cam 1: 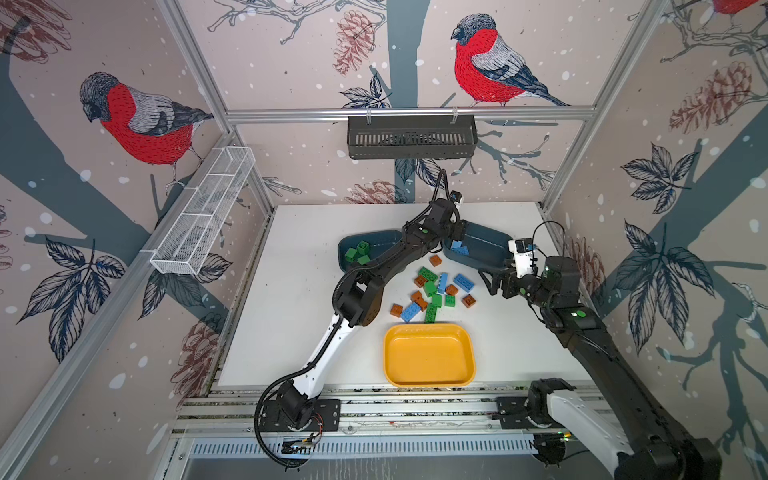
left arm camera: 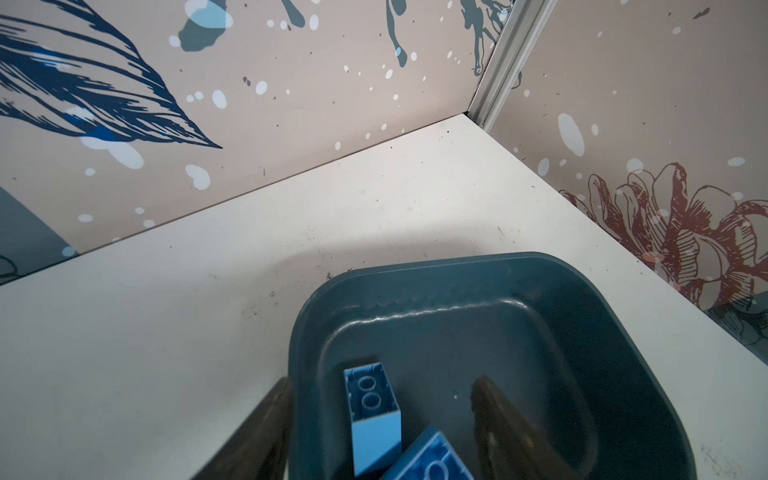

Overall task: Sort the legos into containers by color
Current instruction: 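Open the left gripper to drop the blue brick and withdraw it, then lower the left gripper around an orange 2x2 brick in the pile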

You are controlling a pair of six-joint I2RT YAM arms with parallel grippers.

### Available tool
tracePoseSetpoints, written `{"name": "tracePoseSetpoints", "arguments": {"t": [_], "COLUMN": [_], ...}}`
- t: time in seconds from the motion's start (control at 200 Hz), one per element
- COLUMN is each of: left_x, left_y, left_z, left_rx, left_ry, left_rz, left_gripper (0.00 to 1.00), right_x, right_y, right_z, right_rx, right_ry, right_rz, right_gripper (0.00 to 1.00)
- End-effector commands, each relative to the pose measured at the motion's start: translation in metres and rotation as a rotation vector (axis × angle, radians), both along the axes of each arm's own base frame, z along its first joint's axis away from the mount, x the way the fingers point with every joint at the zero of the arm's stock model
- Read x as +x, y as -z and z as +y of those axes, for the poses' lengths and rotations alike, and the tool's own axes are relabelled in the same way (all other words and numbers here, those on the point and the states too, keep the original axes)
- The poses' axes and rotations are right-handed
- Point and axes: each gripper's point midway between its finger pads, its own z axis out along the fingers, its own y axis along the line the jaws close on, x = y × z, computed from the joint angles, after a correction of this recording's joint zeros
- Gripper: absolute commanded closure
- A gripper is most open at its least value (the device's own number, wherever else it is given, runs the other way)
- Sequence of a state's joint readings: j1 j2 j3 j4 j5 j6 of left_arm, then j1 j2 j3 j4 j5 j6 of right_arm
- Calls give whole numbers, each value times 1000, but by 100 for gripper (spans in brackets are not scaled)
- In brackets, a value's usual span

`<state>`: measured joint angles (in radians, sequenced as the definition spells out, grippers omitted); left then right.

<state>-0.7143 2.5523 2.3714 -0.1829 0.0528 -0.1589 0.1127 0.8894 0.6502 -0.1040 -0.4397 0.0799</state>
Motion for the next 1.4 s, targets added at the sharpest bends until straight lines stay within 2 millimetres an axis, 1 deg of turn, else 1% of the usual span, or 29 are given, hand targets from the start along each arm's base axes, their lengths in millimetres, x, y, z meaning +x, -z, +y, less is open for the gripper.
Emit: {"name": "tracePoseSetpoints", "arguments": {"t": [0.0, 0.025, 0.07, 0.105, 0.125, 0.155, 0.18, 0.205, 0.225, 0.24, 0.29, 0.33, 0.42, 0.51, 0.555, 0.625, 0.731, 0.761, 0.791, 0.901, 1.011, 1.176, 1.396], "left_x": [-12, -16, -26, -34, -39, -46, -52, -59, -64, -69, -81, -92, -120, -146, -158, -176, -196, -203, -207, -225, -235, -246, -252], "left_y": [-31, -31, -26, -27, -22, -25, -18, -19, -15, -17, -13, -15, -3, 16, 22, 28, 36, 41, 44, 65, 82, 103, 121], "left_z": [9, 12, 21, 30, 35, 42, 49, 56, 61, 66, 80, 90, 113, 141, 154, 169, 188, 193, 196, 211, 222, 215, 220], "left_rx": [34, 54, 97, 124, 142, 159, 181, 194, 208, 213, 237, 246, 288, 357, 374, 373, 376, 384, 386, 414, 439, 432, 476], "left_ry": [35, 39, 44, 42, 40, 36, 33, 30, 28, 25, 7, -1, -33, -77, -102, -126, -165, -171, -175, -192, -214, -167, -165], "left_rz": [-17, -4, 30, 48, 68, 79, 101, 113, 127, 131, 166, 192, 311, 420, 457, 491, 535, 552, 563, 622, 649, 709, 737], "left_gripper": [29, 29, 28, 27, 27, 27, 27, 26, 26, 26, 26, 26, 26, 26, 27, 27, 27, 27, 28, 29, 30, 32, 34], "right_x": [-2, -2, -2, -3, -3, -3, -4, -4, -5, -5, -6, -7, -10, -13, -14, -16, -19, -20, -21, -27, -32, -38, -41], "right_y": [-4, -3, -4, -4, -4, -4, -3, -3, -3, -3, -2, -1, 1, 3, 5, 8, 11, 11, 12, 16, 20, 24, 28], "right_z": [3, 3, 3, 3, 3, 4, 4, 5, 6, 7, 8, 10, 14, 17, 18, 21, 26, 28, 30, 40, 49, 57, 60], "right_rx": [14, 13, 12, 12, 11, 12, 12, 15, 17, 17, 20, 23, 26, 24, 23, 19, 18, 20, 21, 20, 19, 16, 17], "right_ry": [-14, -15, -17, -20, -21, -24, -27, -33, -39, -41, -52, -61, -84, -104, -114, -125, -149, -157, -167, -209, -242, -268, -274], "right_rz": [-7, -5, -7, -5, -6, -5, -3, -2, 0, 1, 5, 10, 16, 26, 31, 39, 51, 55, 57, 72, 81, 94, 104], "right_gripper": [1, 1, 0, 1, 1, 1, 1, 1, 0, 1, 0, 1, 1, 1, 1, 1, 1, 1, 0, 1, 1, 1, 0]}}
